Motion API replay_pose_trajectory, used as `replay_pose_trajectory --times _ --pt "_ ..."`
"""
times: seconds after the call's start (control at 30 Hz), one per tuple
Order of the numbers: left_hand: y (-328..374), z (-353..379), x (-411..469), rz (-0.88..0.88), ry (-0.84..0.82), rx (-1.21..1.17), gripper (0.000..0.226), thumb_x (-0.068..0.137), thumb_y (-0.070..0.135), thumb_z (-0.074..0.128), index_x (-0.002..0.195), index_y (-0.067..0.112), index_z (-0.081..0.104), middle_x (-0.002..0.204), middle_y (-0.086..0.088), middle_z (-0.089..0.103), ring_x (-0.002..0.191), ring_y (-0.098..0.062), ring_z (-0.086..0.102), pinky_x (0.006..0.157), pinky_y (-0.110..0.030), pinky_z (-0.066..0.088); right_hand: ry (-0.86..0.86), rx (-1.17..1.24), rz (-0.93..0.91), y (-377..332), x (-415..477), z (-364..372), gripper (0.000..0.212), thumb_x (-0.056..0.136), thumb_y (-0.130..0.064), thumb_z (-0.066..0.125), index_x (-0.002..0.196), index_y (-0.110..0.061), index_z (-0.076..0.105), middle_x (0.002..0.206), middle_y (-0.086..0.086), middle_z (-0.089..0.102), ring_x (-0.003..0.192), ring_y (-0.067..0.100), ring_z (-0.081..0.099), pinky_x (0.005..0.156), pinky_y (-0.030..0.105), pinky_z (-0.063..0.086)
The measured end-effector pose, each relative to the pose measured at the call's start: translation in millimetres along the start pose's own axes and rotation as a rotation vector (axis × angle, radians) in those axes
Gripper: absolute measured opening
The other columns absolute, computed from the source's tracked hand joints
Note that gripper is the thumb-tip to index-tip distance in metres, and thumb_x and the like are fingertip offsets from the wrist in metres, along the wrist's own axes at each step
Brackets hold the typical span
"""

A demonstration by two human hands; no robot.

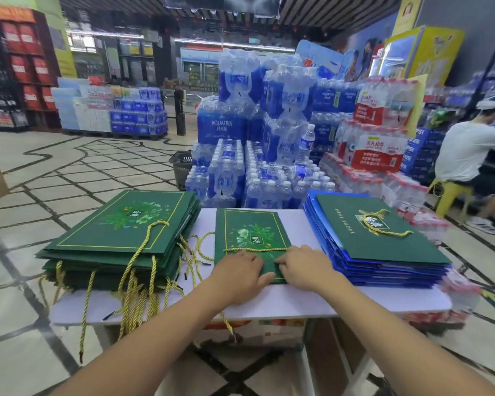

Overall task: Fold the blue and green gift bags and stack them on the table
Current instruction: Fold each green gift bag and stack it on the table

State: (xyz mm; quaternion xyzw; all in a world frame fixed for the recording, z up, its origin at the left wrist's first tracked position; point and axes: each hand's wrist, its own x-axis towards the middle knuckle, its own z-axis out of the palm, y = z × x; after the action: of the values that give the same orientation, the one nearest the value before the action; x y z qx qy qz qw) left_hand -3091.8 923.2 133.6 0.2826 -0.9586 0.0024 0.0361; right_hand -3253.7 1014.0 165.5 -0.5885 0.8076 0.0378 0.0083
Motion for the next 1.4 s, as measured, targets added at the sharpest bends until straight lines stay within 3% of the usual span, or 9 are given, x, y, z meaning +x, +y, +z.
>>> replay_pose_trajectory --times 0.1,0.23,0.4,0.67,0.8,0.93,1.13,1.23,1.4 --pt "14.0 -0.5 1.5 0.07 0.023 0.034 0.059 0.105 0.06 0.022 0.114 0.017 0.062 0.113 -0.008 0.064 0.108 -0.032 0.06 0.086 -0.043 0.047 -0.091 0.026 0.045 7.4 27.4 -7.9 0.026 0.093 -0.027 0.045 0.104 -0.029 0.069 0.109 0.0 0.067 0.098 0.026 0.06 0.076 0.034 0.04" --pt "25.6 -6.8 3.6 0.153 -0.017 -0.271 0.039 0.104 0.043 0.03 0.112 0.021 0.061 0.111 -0.006 0.064 0.104 -0.029 0.059 0.09 -0.044 0.051 -0.126 -0.022 0.12 17.6 54.0 -11.9 0.03 0.093 -0.029 0.046 0.114 -0.026 0.068 0.12 0.001 0.068 0.1 0.026 0.06 0.078 0.036 0.044" --pt "-21.6 -15.0 9.1 -0.084 0.172 -0.365 0.04 0.104 0.016 0.042 0.143 0.016 0.05 0.143 -0.007 0.055 0.129 -0.026 0.051 0.108 -0.046 0.044 0.012 -0.042 0.082 6.8 46.2 1.5 0.038 0.1 -0.045 0.04 0.129 -0.03 0.06 0.132 0.007 0.06 0.121 0.032 0.054 0.09 0.044 0.045" --pt "-61.3 1.0 4.1 -0.203 -0.013 -0.094 0.048 0.11 0.044 0.024 0.146 0.026 0.05 0.154 0.002 0.047 0.152 -0.027 0.03 0.122 -0.056 0.022 0.055 0.078 -0.054 14.5 29.9 18.0 0.066 0.088 -0.082 0.02 0.117 -0.036 0.057 0.127 -0.008 0.063 0.116 0.022 0.058 0.087 0.044 0.049" --pt "-43.8 -5.1 -4.2 -0.07 0.018 -0.204 0.038 0.11 0.035 0.034 0.136 0.036 0.061 0.146 0.016 0.058 0.152 -0.014 0.031 0.125 -0.055 0.016 -0.004 0.2 0.029 28.0 46.4 8.8 0.037 0.093 -0.063 0.05 0.108 -0.029 0.059 0.111 -0.005 0.067 0.104 0.022 0.062 0.086 0.04 0.052" --pt "-46.9 -9.0 -16.3 0.029 0.006 -0.349 0.04 0.106 0.025 0.046 0.144 0.032 0.058 0.144 0.012 0.06 0.137 -0.016 0.05 0.11 -0.035 0.042 0.176 0.503 0.081 20.7 51.8 15.3 0.014 0.088 -0.042 0.068 0.097 -0.031 0.068 0.101 -0.014 0.07 0.1 0.013 0.064 0.089 0.037 0.053" --pt "-54.8 -11.3 -23.0 -0.102 -0.022 -0.22 0.059 0.103 0.053 0.051 0.154 0.025 0.043 0.161 0.004 0.041 0.15 -0.027 0.031 0.117 -0.041 0.029 0.027 0.565 -0.202 6.1 44.1 11.4 0.037 0.082 -0.004 0.06 0.106 -0.029 0.074 0.096 -0.016 0.074 0.095 0.003 0.066 0.092 0.029 0.055" --pt "-52.6 -10.9 -25.0 -0.117 0.037 -0.16 0.057 0.097 0.068 0.049 0.142 0.033 0.054 0.138 0.011 0.06 0.133 -0.022 0.048 0.1 -0.041 0.042 0.034 0.337 -0.109 17.5 43.1 0.2 0.017 0.083 -0.031 0.058 0.081 -0.024 0.073 0.082 -0.012 0.073 0.085 0.01 0.067 0.078 0.036 0.058" --pt "-54.3 1.1 -28.9 -0.082 0.084 -0.159 0.062 0.097 0.073 0.04 0.149 0.041 0.049 0.157 0.017 0.045 0.143 -0.018 0.037 0.118 -0.044 0.029 0.058 0.152 0.199 23.5 52.3 -3.1 0.059 0.083 -0.076 0.048 0.078 -0.02 0.065 0.08 -0.005 0.068 0.08 0.017 0.065 0.066 0.031 0.049"
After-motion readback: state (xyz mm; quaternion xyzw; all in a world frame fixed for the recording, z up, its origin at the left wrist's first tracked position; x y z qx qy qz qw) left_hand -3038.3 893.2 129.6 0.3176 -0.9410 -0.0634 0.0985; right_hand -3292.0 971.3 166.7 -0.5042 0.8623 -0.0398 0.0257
